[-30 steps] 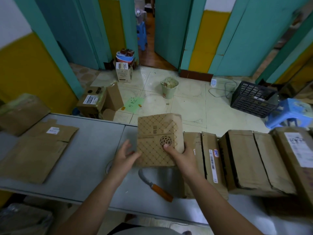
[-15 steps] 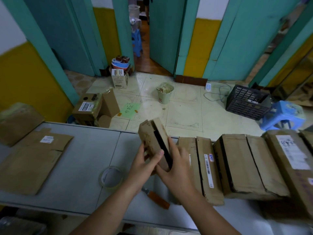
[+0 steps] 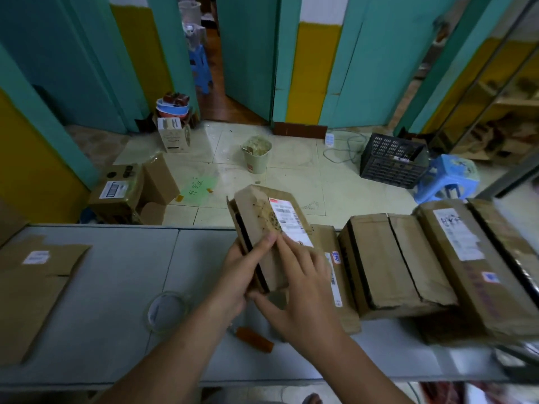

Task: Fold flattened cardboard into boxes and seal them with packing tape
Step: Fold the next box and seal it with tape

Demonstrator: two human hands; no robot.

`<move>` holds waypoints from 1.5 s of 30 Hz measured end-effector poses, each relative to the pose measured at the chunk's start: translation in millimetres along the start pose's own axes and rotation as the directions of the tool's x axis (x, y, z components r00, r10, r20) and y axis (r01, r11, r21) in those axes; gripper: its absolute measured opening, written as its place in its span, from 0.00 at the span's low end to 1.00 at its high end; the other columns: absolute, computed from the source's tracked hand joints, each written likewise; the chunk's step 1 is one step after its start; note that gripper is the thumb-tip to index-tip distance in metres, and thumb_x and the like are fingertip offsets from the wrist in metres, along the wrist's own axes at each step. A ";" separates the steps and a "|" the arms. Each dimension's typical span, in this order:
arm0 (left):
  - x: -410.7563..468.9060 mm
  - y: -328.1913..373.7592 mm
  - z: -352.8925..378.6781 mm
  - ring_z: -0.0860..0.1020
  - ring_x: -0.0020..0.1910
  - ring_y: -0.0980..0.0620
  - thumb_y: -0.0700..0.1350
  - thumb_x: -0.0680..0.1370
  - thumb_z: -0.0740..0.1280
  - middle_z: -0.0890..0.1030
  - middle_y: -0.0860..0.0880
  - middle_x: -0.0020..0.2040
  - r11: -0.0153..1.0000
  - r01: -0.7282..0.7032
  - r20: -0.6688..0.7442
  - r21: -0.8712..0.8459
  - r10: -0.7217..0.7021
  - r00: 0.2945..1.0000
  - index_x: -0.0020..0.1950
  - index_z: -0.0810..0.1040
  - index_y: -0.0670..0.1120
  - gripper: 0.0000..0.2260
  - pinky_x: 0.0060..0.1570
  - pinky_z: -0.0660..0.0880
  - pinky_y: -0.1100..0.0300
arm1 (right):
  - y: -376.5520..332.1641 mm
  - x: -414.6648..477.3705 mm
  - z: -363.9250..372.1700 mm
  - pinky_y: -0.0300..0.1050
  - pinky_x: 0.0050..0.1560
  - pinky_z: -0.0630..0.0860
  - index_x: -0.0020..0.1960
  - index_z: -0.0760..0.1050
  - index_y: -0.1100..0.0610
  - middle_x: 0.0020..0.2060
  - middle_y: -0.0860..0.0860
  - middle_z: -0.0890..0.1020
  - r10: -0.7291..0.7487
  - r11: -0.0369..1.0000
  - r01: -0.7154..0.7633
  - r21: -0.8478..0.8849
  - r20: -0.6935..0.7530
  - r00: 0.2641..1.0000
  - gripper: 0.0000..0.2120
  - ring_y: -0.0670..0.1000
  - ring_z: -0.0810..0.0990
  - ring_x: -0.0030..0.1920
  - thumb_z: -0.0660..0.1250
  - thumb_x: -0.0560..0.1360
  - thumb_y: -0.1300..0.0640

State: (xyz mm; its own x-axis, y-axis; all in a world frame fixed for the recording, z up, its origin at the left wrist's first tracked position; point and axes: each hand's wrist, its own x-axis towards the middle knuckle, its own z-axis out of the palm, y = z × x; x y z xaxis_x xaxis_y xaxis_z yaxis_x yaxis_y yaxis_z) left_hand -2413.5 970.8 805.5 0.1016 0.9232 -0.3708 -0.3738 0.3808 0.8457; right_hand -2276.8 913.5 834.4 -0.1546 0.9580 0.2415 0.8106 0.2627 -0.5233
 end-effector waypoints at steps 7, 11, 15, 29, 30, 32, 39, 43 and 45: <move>29.4 -48.4 25.5 0.83 0.66 0.42 0.60 0.74 0.75 0.84 0.42 0.66 0.981 0.195 0.123 0.018 -0.196 0.973 0.74 0.77 0.48 0.32 0.63 0.81 0.43 | 41.0 -19.0 -6.6 0.56 0.81 0.53 0.84 0.53 0.41 0.81 0.38 0.59 0.100 0.990 -0.086 -0.114 0.117 0.988 0.41 0.48 0.51 0.81 0.71 0.77 0.43; 39.0 -72.1 29.8 0.84 0.64 0.45 0.62 0.70 0.78 0.85 0.46 0.65 0.983 0.165 0.124 0.082 -0.175 0.977 0.75 0.77 0.49 0.36 0.60 0.82 0.46 | 63.3 -24.1 1.0 0.57 0.82 0.50 0.84 0.52 0.41 0.82 0.37 0.57 0.163 0.983 -0.145 -0.108 0.182 0.970 0.41 0.46 0.48 0.83 0.71 0.78 0.44; 45.0 -81.8 25.2 0.85 0.62 0.50 0.66 0.70 0.75 0.86 0.53 0.63 0.972 0.068 0.125 0.227 -0.099 0.987 0.72 0.79 0.55 0.32 0.61 0.82 0.48 | 80.8 -30.4 4.8 0.58 0.82 0.48 0.84 0.53 0.40 0.81 0.35 0.58 0.147 0.989 -0.137 -0.062 0.204 0.968 0.42 0.43 0.48 0.83 0.71 0.76 0.41; 49.1 -91.0 15.9 0.84 0.59 0.55 0.70 0.74 0.67 0.83 0.53 0.64 0.862 -0.126 0.089 0.490 0.094 0.992 0.67 0.81 0.61 0.25 0.61 0.83 0.45 | 109.5 -21.5 -1.7 0.63 0.82 0.48 0.83 0.60 0.42 0.83 0.39 0.56 0.201 0.976 -0.183 -0.114 0.168 0.965 0.37 0.45 0.45 0.84 0.59 0.78 0.28; 45.5 -87.7 18.1 0.84 0.60 0.55 0.70 0.74 0.67 0.82 0.52 0.65 0.865 -0.145 0.089 0.481 0.116 0.989 0.67 0.81 0.62 0.25 0.61 0.83 0.45 | 107.7 -22.1 -2.5 0.63 0.82 0.48 0.83 0.58 0.41 0.83 0.40 0.55 0.191 0.979 -0.176 -0.099 0.169 0.967 0.41 0.46 0.44 0.84 0.59 0.76 0.25; 38.0 -79.3 24.0 0.82 0.63 0.54 0.71 0.74 0.67 0.79 0.51 0.68 0.881 -0.175 0.092 0.440 0.150 0.984 0.69 0.80 0.63 0.26 0.64 0.82 0.45 | 101.6 -22.2 -4.4 0.60 0.83 0.47 0.84 0.53 0.39 0.84 0.42 0.52 0.177 0.983 -0.167 -0.075 0.171 0.969 0.51 0.48 0.45 0.84 0.60 0.68 0.18; 10.1 -46.2 40.4 0.73 0.75 0.60 0.71 0.79 0.65 0.75 0.59 0.76 0.935 -0.279 0.165 0.217 0.247 0.955 0.77 0.74 0.63 0.28 0.70 0.75 0.60 | 81.5 -15.2 -1.1 0.56 0.74 0.71 0.82 0.52 0.35 0.81 0.47 0.59 0.167 0.975 -0.151 0.161 -0.090 0.982 0.53 0.50 0.59 0.81 0.80 0.66 0.40; 12.7 -34.3 30.2 0.74 0.74 0.58 0.67 0.82 0.63 0.77 0.59 0.74 0.882 -0.374 0.205 0.287 0.325 0.923 0.75 0.74 0.64 0.22 0.71 0.74 0.53 | 81.2 -11.1 -2.8 0.49 0.73 0.73 0.81 0.61 0.41 0.77 0.41 0.69 0.235 0.845 -0.090 0.527 -0.216 0.948 0.50 0.47 0.67 0.78 0.83 0.67 0.41; 19.0 -37.8 21.9 0.76 0.71 0.58 0.64 0.80 0.68 0.79 0.59 0.70 0.858 -0.338 0.106 0.387 0.323 0.940 0.72 0.75 0.67 0.19 0.70 0.76 0.50 | 80.9 -10.3 -6.5 0.51 0.65 0.80 0.79 0.66 0.39 0.72 0.42 0.76 0.390 0.638 -0.148 0.756 -0.151 0.908 0.47 0.49 0.76 0.72 0.83 0.65 0.38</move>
State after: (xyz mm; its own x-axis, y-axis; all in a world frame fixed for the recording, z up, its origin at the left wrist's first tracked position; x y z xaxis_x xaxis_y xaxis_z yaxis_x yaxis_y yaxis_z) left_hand -2377.2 975.2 774.9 0.0720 0.9968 -0.0346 0.0021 0.0345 0.9994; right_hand -2205.9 924.1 794.9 0.2612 0.9553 0.1387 0.1130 0.1124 -0.9872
